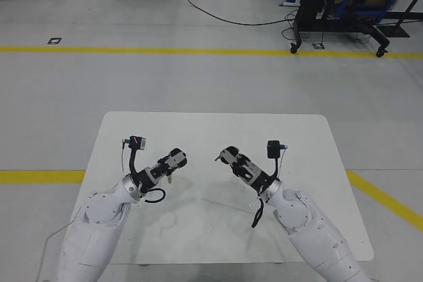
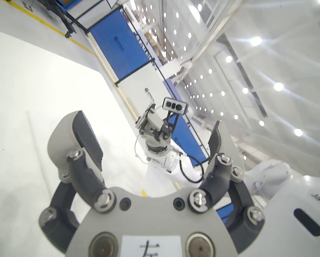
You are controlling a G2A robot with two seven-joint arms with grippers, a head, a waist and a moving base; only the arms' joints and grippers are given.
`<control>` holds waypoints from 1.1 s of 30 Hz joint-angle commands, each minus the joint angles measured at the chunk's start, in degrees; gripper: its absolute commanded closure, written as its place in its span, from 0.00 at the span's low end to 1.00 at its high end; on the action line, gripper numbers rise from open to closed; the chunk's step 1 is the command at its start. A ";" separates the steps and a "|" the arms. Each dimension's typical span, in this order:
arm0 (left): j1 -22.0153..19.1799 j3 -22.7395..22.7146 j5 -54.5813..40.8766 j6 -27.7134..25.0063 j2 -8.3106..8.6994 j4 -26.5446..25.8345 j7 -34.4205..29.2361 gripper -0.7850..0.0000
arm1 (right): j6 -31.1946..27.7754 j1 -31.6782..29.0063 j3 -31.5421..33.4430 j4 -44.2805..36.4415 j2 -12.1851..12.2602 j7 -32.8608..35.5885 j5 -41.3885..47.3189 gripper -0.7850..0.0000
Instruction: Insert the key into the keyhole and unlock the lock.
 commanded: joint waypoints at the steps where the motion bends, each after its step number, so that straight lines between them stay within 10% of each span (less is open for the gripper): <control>1: -0.71 1.63 0.10 -2.25 0.01 0.27 -3.07 0.00 | -0.48 -0.50 0.06 -0.83 0.05 1.02 1.26 1.00; 5: -1.82 3.37 -1.05 -4.38 0.13 1.39 -6.88 0.04 | -0.91 -1.32 0.22 -2.26 0.15 2.89 3.08 1.00; 10: -2.24 4.79 -0.06 -4.39 0.15 1.87 -6.33 0.51 | -0.88 -1.90 -0.04 -2.93 0.16 4.38 3.54 1.00; 20: -1.96 6.16 1.33 -4.34 0.40 0.73 -4.73 0.47 | -1.02 -2.75 -0.30 -3.70 0.18 6.19 3.36 1.00; 33: -2.18 6.93 0.74 -3.13 0.80 1.31 -3.51 0.71 | -0.44 -3.42 -0.26 -4.61 0.28 8.78 4.90 1.00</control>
